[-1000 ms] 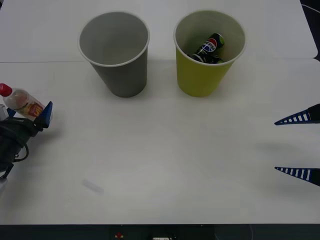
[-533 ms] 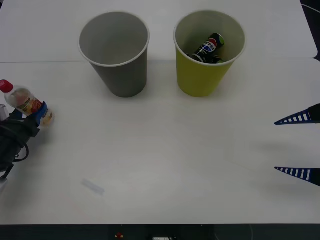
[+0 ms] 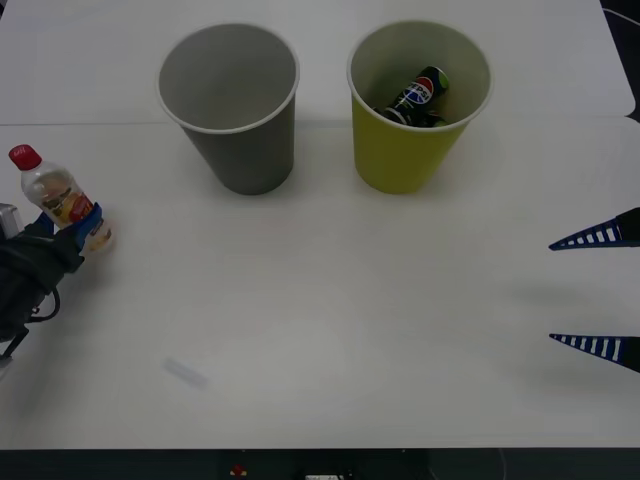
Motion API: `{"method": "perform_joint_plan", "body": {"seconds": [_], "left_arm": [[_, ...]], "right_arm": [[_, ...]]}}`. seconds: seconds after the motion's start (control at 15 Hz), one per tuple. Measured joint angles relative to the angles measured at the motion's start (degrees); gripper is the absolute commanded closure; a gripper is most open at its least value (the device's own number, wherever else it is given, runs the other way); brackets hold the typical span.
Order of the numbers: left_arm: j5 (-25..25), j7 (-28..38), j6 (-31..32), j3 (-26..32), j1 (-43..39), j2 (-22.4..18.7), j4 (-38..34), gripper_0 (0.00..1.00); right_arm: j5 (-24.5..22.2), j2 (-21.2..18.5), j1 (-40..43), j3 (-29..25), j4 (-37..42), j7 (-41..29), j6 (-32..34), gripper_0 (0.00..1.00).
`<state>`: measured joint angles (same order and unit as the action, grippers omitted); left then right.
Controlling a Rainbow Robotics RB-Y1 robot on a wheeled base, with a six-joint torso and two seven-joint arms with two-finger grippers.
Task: Put the can into the green bin and the plastic bottle into the gray bin
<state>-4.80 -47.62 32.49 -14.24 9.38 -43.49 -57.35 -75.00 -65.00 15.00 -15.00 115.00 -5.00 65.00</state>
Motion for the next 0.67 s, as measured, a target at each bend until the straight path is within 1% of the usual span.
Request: {"method": "perform_joint_plan", "body": {"seconds": [0.13,0.27,0.53,0.67], "left_arm": [[7.56,6.89,-6.62,4.58,-5.34,-1.20,-10.55,1.00],[13.18,14.08,-11.09,7.10,-9.74,-2.53,-18.84,1.00],[23.99,30.18,-16.31,10.27,-15.41,-4.39,-30.23,1.00],[29.30,38.55,-20.12,11.16,-18.22,-5.50,-36.46,1.00]], "right_arm": [[0.00,0.00,0.00,0.00,0.00,-0.01,0.00,0.00],[0.00,0.00,0.00,0.00,0.00,0.00,0.00,0.00],[0.00,0.00,0.00,0.00,0.00,0.00,0.00,0.00],[0.00,0.00,0.00,0.00,0.00,-0.01,0.00,0.00]]}}
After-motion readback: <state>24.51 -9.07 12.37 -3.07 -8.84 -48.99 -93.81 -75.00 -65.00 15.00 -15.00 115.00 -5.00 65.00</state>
